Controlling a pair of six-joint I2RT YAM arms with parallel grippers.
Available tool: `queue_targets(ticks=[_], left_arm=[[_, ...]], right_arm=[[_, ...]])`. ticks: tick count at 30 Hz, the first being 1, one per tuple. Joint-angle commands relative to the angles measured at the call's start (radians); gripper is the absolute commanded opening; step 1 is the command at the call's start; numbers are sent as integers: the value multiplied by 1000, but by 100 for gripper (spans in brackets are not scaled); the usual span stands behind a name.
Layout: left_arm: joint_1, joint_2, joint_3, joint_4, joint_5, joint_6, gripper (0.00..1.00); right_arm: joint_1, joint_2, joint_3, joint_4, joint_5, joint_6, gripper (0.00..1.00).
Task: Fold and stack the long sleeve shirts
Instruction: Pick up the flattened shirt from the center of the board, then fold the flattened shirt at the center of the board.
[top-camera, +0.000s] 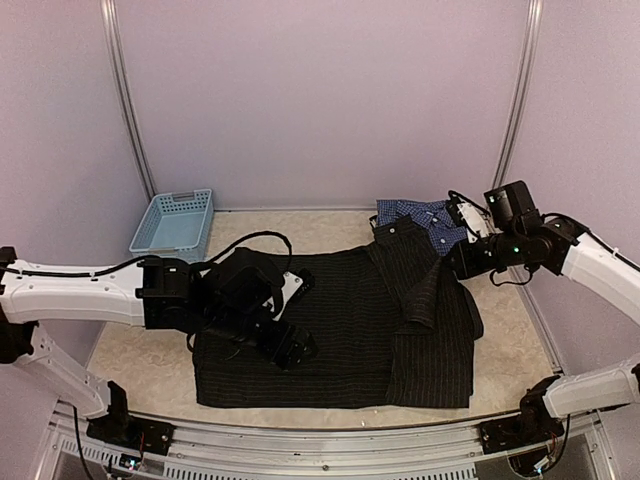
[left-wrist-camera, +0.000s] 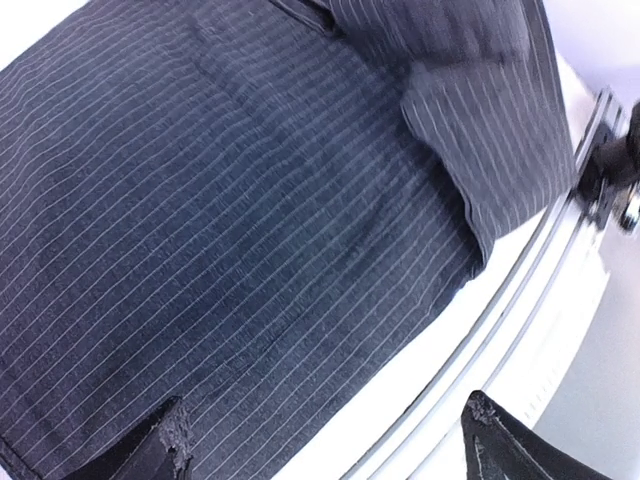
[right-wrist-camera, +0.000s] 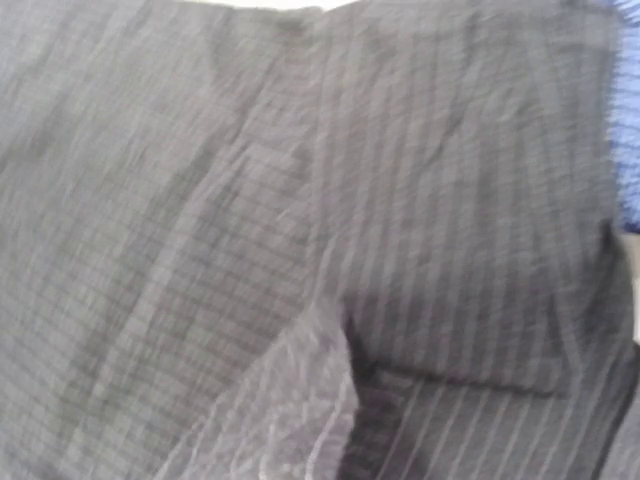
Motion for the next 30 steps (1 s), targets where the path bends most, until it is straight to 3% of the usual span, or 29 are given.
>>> queue_targets(ticks=[1,9,21,30], left_arm=[[-61,123,91,-227,-56,124,87],[-83,260,126,-280,-54,226,86],[-82,305,72,-241,-20,359,90],[-70,327,40,-220,-74,409,78]], right_arm=[[-76,-27,10,99,-68,1,0],[-154,36,89,162,-148,-33,0],[-268,152,199,190,-201,-27,0],[-285,194,218,187,-215,-40,0]])
